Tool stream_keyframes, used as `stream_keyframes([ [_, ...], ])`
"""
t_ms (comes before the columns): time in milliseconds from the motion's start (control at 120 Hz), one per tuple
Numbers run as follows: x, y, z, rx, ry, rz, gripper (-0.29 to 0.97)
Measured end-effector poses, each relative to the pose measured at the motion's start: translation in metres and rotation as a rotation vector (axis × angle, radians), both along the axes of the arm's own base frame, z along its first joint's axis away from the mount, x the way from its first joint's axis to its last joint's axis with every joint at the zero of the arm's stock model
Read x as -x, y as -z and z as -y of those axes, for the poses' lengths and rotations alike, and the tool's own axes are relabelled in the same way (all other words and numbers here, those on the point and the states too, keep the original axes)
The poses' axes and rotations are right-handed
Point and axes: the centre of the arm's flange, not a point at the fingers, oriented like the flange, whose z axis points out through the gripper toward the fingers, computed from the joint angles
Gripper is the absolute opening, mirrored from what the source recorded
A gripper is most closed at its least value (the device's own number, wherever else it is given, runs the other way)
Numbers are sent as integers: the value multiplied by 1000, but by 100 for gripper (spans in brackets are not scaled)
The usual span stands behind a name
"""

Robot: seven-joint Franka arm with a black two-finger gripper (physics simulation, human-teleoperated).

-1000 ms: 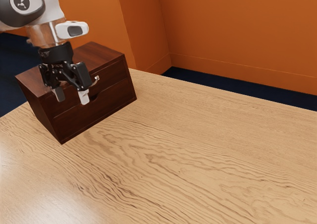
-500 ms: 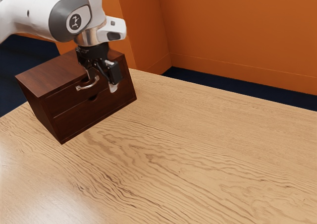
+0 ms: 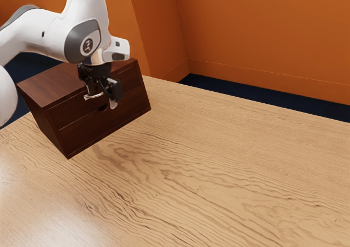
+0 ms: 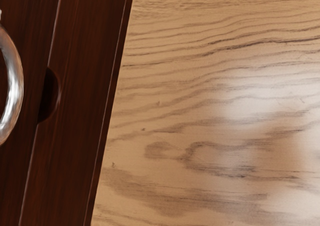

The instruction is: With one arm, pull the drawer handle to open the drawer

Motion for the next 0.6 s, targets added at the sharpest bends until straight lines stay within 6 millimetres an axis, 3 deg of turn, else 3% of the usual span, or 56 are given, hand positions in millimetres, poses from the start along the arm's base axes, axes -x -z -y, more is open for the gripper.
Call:
stream_keyframes([
  [167, -5, 17, -19, -1, -7, -4, 67],
  [433, -9, 29, -31, -2, 1, -9, 67],
  [600, -13, 18, -33, -23, 10, 16, 66],
])
